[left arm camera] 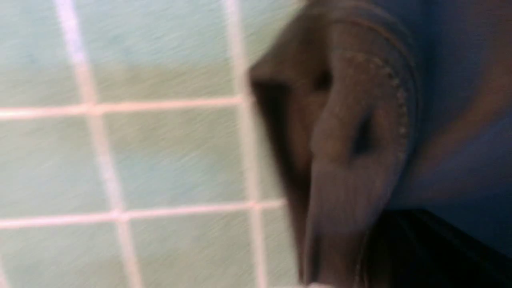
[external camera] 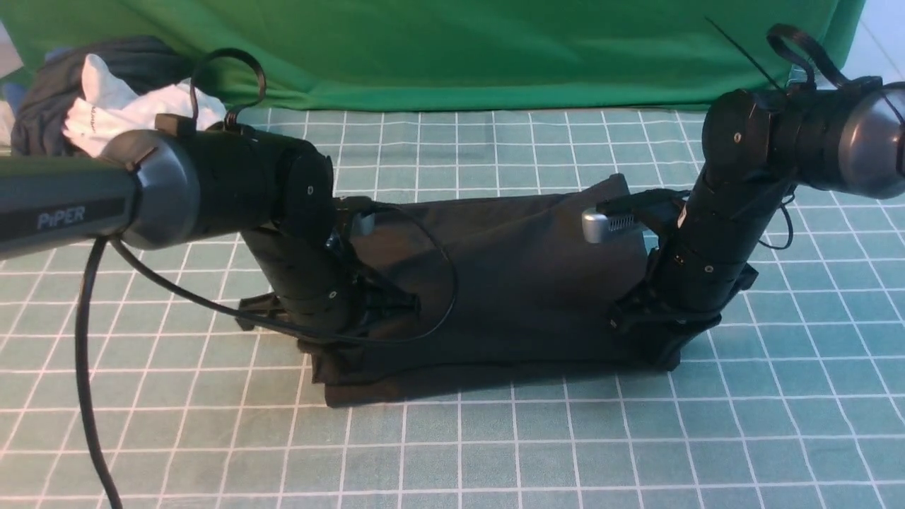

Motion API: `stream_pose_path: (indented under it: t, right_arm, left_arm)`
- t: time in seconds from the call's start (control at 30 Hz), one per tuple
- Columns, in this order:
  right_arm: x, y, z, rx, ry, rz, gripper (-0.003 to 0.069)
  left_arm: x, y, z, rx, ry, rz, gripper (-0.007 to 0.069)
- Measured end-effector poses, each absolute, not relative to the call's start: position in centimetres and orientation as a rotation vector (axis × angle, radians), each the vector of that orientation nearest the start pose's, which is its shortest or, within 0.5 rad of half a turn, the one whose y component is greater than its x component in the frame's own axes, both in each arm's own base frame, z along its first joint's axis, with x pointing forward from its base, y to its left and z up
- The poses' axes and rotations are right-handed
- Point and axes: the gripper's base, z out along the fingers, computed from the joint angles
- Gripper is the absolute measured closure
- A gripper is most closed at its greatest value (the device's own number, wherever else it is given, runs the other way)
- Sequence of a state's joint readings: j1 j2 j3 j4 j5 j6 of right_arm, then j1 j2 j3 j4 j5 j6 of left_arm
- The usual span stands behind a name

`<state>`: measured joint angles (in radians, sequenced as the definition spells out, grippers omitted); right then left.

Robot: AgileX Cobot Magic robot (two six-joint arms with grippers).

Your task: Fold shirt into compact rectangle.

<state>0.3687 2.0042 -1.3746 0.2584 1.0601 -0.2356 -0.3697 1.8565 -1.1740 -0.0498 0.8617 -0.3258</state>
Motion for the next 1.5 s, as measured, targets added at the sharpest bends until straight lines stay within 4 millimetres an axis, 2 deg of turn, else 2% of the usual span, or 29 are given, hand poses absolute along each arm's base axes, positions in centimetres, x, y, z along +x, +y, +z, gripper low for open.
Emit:
stream_pose_path:
  t: [0.13, 0.2, 0.3, 0.4, 0.43, 0.47, 0.57, 0.7, 0.73, 0.77, 0.87, 0.93, 1.03, 1.13, 1.17, 1.2, 1.37, 1.5]
  right_arm:
    - [34.2, 15.2, 17.3, -0.759, 3.07, 0.326, 0.0643]
    - [34.0, 14.8, 18.7, -0.763, 3.037, 0.307, 0.0642]
    - [33.1, 14.2, 23.1, -0.753, 2.916, 0.296, 0.0642]
    - [31.0, 13.4, 28.9, -0.732, 2.745, 0.304, 0.0642]
    - [30.9, 13.3, 29.3, -0.73, 2.733, 0.305, 0.0642]
    - [29.4, 12.7, 32.4, -0.709, 2.617, 0.304, 0.0641]
    - [26.3, 11.4, 37.9, -0.66, 2.382, 0.296, 0.0641]
    - [21.7, 9.4, 43.8, -0.571, 2.055, 0.293, 0.064]
    - [21.2, 9.2, 44.2, -0.559, 2.018, 0.293, 0.064]
    - [19.1, 8.4, 45.6, -0.525, 1.907, 0.294, 0.064]
    - [15.5, 6.8, 46.6, -0.467, 1.726, 0.289, 0.064]
    - [13.9, 6.1, 46.0, -0.447, 1.654, 0.28, 0.0638]
    - [10.6, 4.6, 44.0, -0.402, 1.508, 0.258, 0.0636]
    - [7.9, 3.3, 41.3, -0.339, 1.355, 0.244, 0.0634]
    - [7.6, 3.1, 40.9, -0.33, 1.336, 0.243, 0.0633]
    - [6.5, 2.6, 39.7, -0.302, 1.269, 0.238, 0.0632]
    - [4.1, 1.4, 36.8, -0.244, 1.12, 0.23, 0.0615]
    - [3.4, 1.1, 36.3, -0.232, 1.082, 0.23, 0.059]
  left_arm:
    - [31.7, -12.4, 18.6, 0.042, 3.037, -0.078, 0.0612]
    - [31.2, -12.0, 19.9, 0.06, 3.017, -0.059, 0.0612]
    - [29.8, -11.0, 24.2, 0.095, 2.92, -0.029, 0.0612]
    - [27.5, -9.8, 28.8, 0.101, 2.798, -0.041, 0.0612]
    - [27.1, -9.7, 29.5, 0.1, 2.777, -0.049, 0.0612]
    - [25.4, -9.0, 32.2, 0.093, 2.688, -0.081, 0.0612]
    - [22.3, -7.7, 36.1, 0.079, 2.54, -0.14, 0.0612]
    - [17.4, -5.8, 40.2, 0.061, 2.349, -0.214, 0.0612]
    - [16.6, -5.5, 40.7, 0.059, 2.319, -0.223, 0.0612]
    - [14.7, -4.8, 41.5, 0.054, 2.256, -0.245, 0.0612]
    - [10.5, -3.2, 42.2, 0.045, 2.126, -0.288, 0.0612]
    - [8.7, -2.5, 41.8, 0.042, 2.078, -0.304, 0.0612]
    - [5.2, -1.2, 39.9, 0.046, 1.974, -0.33, 0.0612]
    - [2.9, -0.2, 37.3, 0.057, 1.877, -0.335, 0.0612]
    - [2.8, -0.2, 37.1, 0.058, 1.87, -0.332, 0.0612]
    - [1.9, 0.2, 35.7, 0.06, 1.822, -0.335, 0.0612]
    - [0.8, 0.5, 32.2, 0.066, 1.697, -0.368, 0.0612]
    - [1.2, 0.2, 30.8, 0.075, 1.61, -0.39, 0.0612]
